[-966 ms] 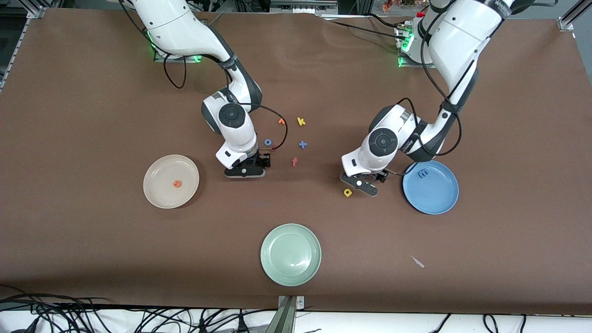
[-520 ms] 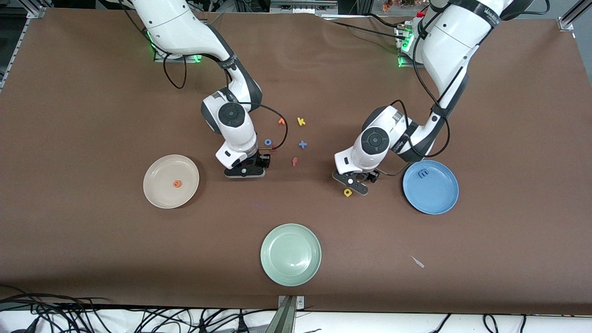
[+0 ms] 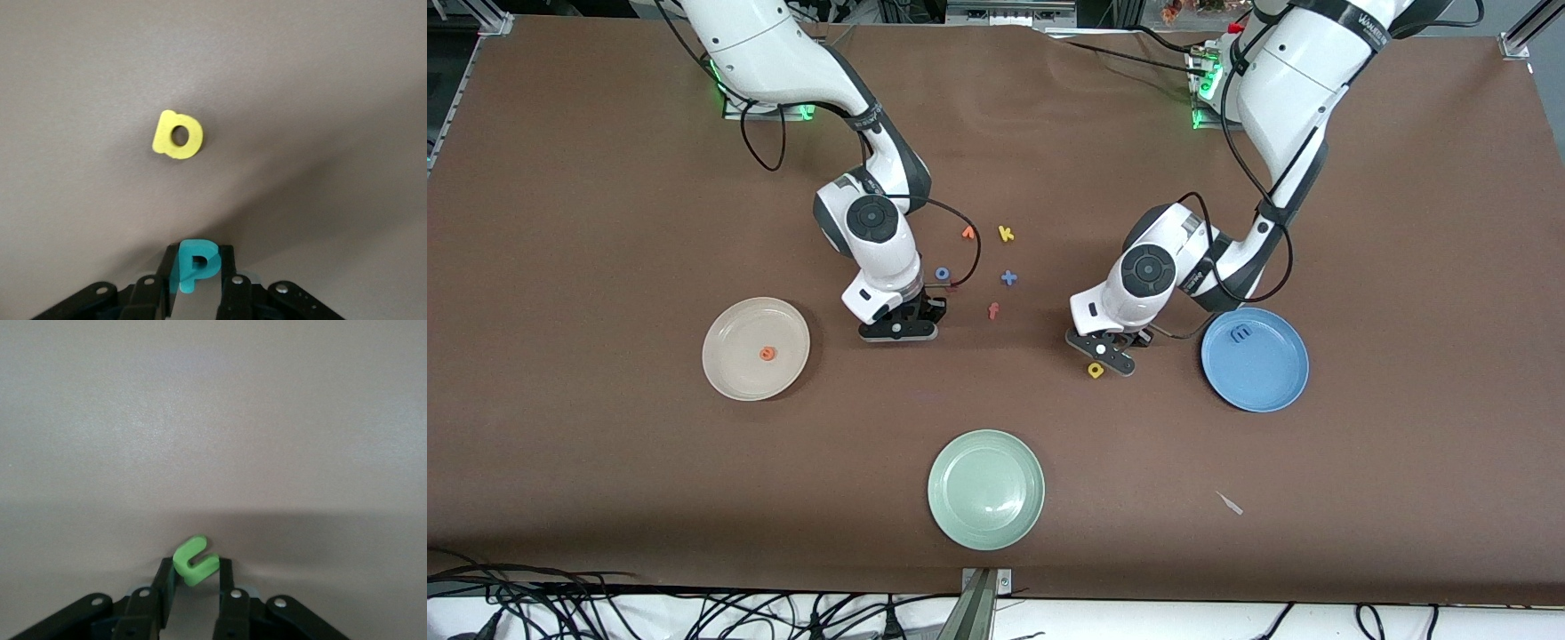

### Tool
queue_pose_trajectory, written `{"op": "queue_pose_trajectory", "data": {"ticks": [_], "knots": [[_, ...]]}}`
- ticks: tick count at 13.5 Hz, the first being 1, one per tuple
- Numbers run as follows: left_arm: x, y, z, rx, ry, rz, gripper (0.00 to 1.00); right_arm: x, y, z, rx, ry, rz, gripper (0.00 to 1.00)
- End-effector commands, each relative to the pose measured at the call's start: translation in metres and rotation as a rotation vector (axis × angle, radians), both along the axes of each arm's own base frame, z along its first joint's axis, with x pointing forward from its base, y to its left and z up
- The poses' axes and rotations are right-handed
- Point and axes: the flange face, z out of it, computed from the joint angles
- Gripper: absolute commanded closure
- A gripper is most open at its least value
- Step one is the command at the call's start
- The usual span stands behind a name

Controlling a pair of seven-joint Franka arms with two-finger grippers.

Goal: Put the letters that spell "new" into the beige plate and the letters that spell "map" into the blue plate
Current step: 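Grasp the teal P and green u with the left and right grippers, then place the P on the blue plate and the u on the beige plate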

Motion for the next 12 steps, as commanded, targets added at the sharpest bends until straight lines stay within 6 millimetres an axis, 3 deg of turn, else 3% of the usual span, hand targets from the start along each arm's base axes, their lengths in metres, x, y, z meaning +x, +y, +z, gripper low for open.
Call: {"op": "queue_pose_trajectory", "data": {"ticks": [1,4,7,9,10,12], "knots": [[0.012,0.021,0.038,0.049,-0.021,-0.001,0.99,0.001,-0.003,-0.002,-0.016,-0.01,0.031,0.81],[0.036,0.086,0.077,0.085,0.009,-0.048,0.96,0.013,-0.017,0.016,-0.047,-0.004,0.063,0.81],[0.048,0.14,0.084,0.096,0.048,-0.089,0.96,0.036,-0.044,0.045,-0.111,0.027,0.123,0.81],[0.059,0.182,0.076,0.121,0.046,-0.101,0.96,0.053,-0.079,0.064,-0.149,0.055,0.186,0.81],[0.063,0.192,0.067,0.151,0.033,-0.124,0.96,0.06,-0.102,0.07,-0.164,0.076,0.219,0.81],[0.065,0.194,0.053,0.171,0.017,-0.148,0.95,0.063,-0.15,0.082,-0.182,0.114,0.267,0.81]]}}
